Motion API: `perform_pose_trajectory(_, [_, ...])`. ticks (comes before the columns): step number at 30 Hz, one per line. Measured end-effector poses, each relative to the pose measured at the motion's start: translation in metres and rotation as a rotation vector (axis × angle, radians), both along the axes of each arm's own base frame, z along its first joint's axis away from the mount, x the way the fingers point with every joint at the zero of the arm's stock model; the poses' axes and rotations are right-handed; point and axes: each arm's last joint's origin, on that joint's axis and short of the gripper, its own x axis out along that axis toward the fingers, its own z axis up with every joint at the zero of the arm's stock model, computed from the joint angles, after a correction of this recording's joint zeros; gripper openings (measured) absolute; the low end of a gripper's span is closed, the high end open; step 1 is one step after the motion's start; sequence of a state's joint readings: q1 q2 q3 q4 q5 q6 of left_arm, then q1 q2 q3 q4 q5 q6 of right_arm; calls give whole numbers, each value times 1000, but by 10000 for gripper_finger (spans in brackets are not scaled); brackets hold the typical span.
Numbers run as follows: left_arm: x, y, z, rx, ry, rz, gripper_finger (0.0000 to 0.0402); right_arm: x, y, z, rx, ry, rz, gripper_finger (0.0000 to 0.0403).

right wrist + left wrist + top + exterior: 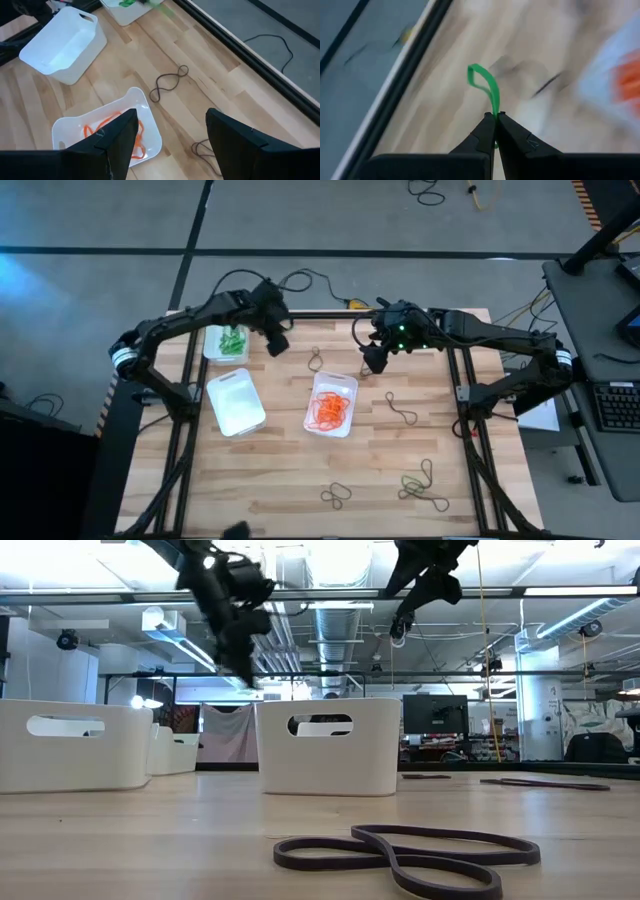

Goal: Sort rubber bands into baskets
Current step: Put the green rubber band into the top white bin

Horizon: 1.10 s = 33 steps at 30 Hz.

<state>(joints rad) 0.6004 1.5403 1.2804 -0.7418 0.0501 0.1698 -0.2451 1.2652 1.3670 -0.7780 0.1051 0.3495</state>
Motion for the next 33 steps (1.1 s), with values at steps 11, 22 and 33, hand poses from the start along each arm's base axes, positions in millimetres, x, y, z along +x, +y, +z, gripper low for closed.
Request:
perform_pose_trajectory(11, [-90,37,-30,-179,392,540,0,1,5,-4,26,7,-3,226])
perform_pose_trajectory(22, [-113,39,-85,-123,480,666,10,4,18,-13,99,9,-23,226])
perform_pose_trajectory(33, [-114,49,-78,-82,457,652,132,2,60,-42,296,95,-96,226])
